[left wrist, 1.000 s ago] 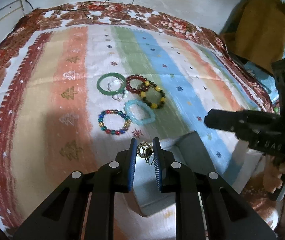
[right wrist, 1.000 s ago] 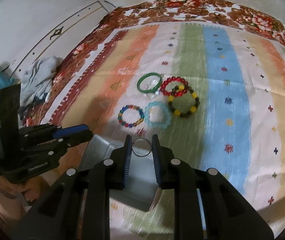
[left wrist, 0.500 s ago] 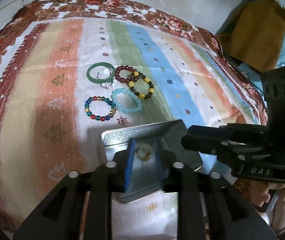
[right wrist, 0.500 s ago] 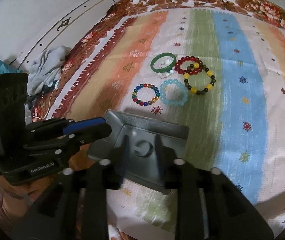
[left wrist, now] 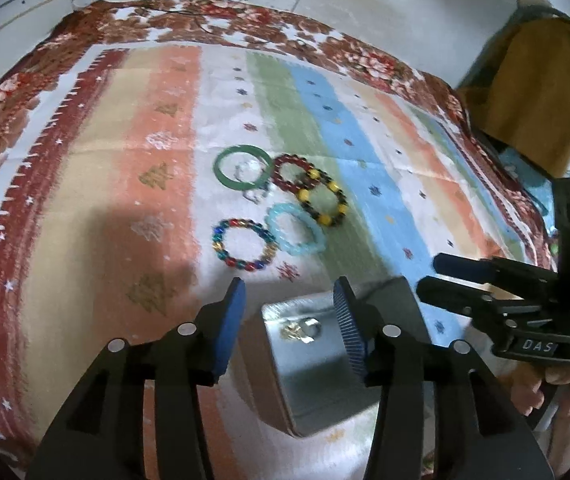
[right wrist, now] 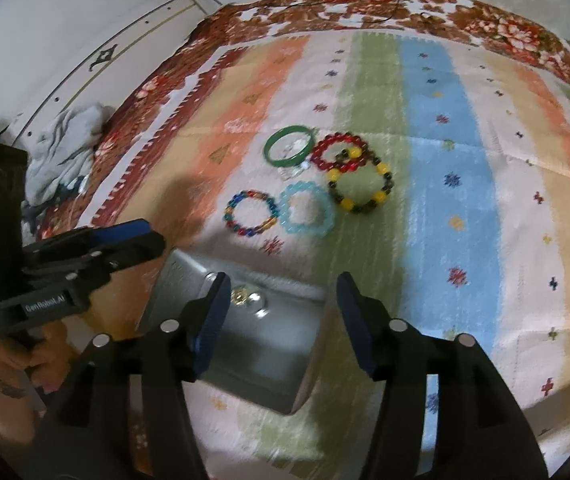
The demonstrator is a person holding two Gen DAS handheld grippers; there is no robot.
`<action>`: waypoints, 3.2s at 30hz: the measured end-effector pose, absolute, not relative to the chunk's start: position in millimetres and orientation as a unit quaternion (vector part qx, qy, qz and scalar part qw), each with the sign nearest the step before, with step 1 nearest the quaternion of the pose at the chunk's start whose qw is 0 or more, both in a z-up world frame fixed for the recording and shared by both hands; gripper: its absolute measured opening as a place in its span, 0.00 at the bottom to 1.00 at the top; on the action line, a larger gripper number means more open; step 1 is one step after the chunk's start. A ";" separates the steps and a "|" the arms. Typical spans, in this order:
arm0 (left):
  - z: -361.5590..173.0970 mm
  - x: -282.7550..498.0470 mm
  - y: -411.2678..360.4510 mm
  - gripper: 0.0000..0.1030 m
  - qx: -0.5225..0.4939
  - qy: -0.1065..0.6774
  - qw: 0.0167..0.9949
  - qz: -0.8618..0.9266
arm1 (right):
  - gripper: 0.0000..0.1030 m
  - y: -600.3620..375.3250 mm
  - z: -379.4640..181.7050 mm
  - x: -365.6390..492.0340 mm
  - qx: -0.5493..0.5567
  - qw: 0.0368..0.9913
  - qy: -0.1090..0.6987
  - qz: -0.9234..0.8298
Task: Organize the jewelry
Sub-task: 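Move both open tools back toward the bead bracelets, then grasp the multicolour bead bracelet with the left tool while the right grasps the light blue bracelet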
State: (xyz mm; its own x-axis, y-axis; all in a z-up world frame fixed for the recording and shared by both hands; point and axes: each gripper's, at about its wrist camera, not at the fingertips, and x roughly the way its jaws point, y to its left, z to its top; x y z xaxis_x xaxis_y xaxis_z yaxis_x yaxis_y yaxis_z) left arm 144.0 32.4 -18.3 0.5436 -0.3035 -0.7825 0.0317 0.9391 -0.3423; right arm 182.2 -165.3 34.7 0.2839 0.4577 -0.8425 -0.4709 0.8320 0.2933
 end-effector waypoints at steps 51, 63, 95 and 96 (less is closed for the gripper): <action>-75.9 244.6 42.5 0.51 -0.042 0.552 0.830 -0.060 | 0.79 -122.2 -39.5 283.4 -0.043 0.733 0.621 0.277; -90.3 258.1 37.7 0.51 -0.018 0.565 0.822 -0.067 | 0.69 -115.3 -67.9 300.5 -0.036 0.702 0.654 0.279; -98.3 264.9 31.6 0.09 0.016 0.560 0.825 -0.077 | 0.13 -112.0 -69.7 307.1 -0.045 0.698 0.656 0.284; -95.8 264.2 31.0 0.09 0.012 0.558 0.826 -0.079 | 0.13 -110.3 -67.8 306.4 -0.046 0.700 0.654 0.285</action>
State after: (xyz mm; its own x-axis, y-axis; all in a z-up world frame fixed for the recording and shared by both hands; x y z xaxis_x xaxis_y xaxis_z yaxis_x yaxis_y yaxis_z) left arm 264.2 31.0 -95.8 0.3657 -0.1168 -0.9234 0.1437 0.9873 -0.0680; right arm 306.4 -110.3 -67.8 -0.0171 0.3394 -0.9405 -0.4592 0.8329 0.3090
